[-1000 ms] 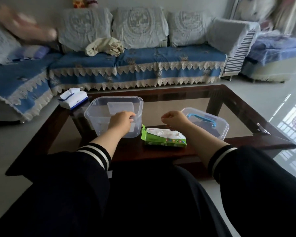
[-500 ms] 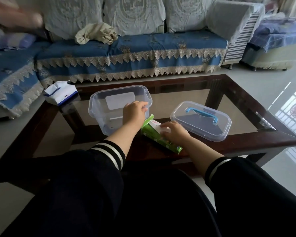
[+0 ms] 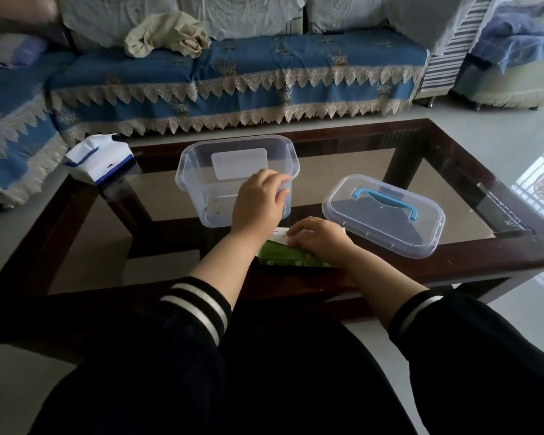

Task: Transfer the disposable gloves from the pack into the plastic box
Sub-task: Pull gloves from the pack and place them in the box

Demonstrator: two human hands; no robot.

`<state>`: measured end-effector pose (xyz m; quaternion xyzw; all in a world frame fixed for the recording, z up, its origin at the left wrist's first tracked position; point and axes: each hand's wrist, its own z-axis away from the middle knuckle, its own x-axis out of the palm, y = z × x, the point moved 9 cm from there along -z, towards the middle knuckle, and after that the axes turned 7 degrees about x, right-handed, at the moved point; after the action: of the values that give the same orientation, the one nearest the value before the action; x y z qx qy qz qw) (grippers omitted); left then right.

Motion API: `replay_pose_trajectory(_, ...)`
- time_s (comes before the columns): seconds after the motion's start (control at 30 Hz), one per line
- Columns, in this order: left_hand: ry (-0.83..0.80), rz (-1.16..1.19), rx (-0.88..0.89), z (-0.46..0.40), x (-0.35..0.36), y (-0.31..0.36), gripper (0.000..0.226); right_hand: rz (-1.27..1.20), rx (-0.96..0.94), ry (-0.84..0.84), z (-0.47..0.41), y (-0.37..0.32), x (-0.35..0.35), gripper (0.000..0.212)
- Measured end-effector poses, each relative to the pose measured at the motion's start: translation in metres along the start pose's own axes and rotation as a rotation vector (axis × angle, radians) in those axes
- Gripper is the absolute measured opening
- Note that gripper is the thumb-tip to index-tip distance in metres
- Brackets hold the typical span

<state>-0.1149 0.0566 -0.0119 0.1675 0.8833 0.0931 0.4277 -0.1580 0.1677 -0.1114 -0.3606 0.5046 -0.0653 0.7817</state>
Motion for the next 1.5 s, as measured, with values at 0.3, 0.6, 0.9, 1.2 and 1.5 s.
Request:
replay_pose_trajectory(0.3,-0.875,0.105,-0.405,0.084,0.041,-0.024,0.1,-0.048,-0.025,-0.004,0.005,-0.017,0.012,0.029)
replay_pose_trajectory(0.6,-0.901,-0.118,-0.329,0.086,0.036,-0.061,0.101,0.17,-0.076,-0.075,-0.019,-0.058,0.03,0.02)
replay_pose_trajectory(0.9,-0.923,-0.122,-0.335,0.083,0.037,-0.076,0.09,0.232,-0.297,0.077,-0.013,-0.076,0.036,0.014)
replay_pose_trajectory(1.2,-0.879,0.111,-0.442,0.087,0.034,-0.097,0.086,0.035,-0.199,0.028,-0.017,-0.083,0.031,0.011)
replay_pose_trajectory(1.5,-0.911,0.051,-0.399,0.088,0.036,-0.097,0.085,0.079,-0.203,0.016,-0.015,-0.092,0.029,0.01)
